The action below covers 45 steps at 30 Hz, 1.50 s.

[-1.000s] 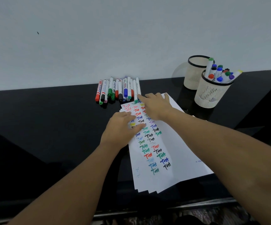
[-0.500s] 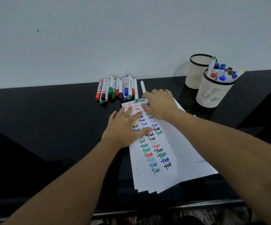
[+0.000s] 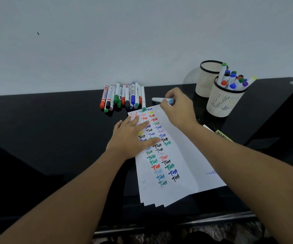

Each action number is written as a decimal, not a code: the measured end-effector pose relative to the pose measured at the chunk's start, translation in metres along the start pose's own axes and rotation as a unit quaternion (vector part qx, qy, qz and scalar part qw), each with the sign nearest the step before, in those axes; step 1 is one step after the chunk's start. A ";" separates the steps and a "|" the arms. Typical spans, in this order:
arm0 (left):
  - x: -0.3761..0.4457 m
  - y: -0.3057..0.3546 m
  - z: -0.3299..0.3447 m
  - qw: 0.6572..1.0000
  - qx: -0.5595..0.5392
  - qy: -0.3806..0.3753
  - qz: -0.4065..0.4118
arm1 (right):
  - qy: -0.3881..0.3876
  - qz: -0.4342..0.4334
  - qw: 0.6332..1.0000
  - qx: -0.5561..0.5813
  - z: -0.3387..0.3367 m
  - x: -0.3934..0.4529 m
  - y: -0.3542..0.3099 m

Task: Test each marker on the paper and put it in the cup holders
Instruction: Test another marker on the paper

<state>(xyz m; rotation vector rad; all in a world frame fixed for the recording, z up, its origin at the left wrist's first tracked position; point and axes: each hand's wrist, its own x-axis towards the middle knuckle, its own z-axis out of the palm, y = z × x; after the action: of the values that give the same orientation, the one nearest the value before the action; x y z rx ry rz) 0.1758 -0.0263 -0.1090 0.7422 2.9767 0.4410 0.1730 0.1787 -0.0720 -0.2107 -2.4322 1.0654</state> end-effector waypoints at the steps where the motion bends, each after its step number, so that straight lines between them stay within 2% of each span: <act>1: 0.000 0.000 0.000 1.000 -0.004 0.000 -0.001 | 0.025 -0.002 0.999 0.044 -0.004 -0.004 -0.001; 4: -0.002 0.000 0.000 1.000 -0.020 0.010 -0.003 | 0.079 -0.055 0.993 0.066 -0.015 -0.013 -0.004; 7: -0.005 0.001 0.000 0.997 -0.052 0.064 0.010 | 0.090 -0.096 0.990 0.057 -0.026 -0.021 -0.008; 10: -0.011 0.001 -0.001 0.987 -0.095 0.125 0.025 | 0.016 -0.093 0.993 0.069 -0.040 -0.030 -0.017; 14: -0.019 0.001 -0.002 0.974 -0.142 0.175 0.032 | -0.111 -0.160 0.977 -0.082 -0.045 -0.040 -0.020; 18: -0.031 0.002 -0.011 0.969 -0.139 0.196 0.054 | -0.242 -0.081 0.959 -0.125 -0.043 -0.056 -0.014; 21: -0.049 -0.002 -0.015 0.970 -0.115 0.191 0.099 | -0.282 -0.131 0.929 -0.200 -0.042 -0.063 -0.015; 23: -0.060 -0.003 -0.017 0.971 -0.121 0.182 0.100 | -0.298 -0.163 0.909 -0.243 -0.042 -0.067 -0.020; 28: -0.072 0.013 -0.024 0.970 -0.131 0.173 0.108 | -0.269 -0.224 0.878 -0.326 -0.039 -0.079 -0.029; 35: -0.067 0.019 -0.023 0.969 -0.164 0.171 0.075 | -0.282 -0.204 0.887 -0.303 -0.039 -0.083 -0.031; 40: -0.061 0.003 -0.015 0.977 -0.154 0.144 0.017 | -0.274 -0.096 0.940 -0.182 -0.047 -0.087 -0.023; 45: -0.062 -0.016 -0.004 0.992 -0.094 0.082 0.001 | -0.234 -0.043 0.963 -0.125 -0.055 -0.087 -0.014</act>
<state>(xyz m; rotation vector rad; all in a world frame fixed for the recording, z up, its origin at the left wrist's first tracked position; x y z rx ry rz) 0.2223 -0.0700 -0.1112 0.7221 3.0232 0.8073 0.2768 0.1772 -0.0609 0.0780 -2.9694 0.8392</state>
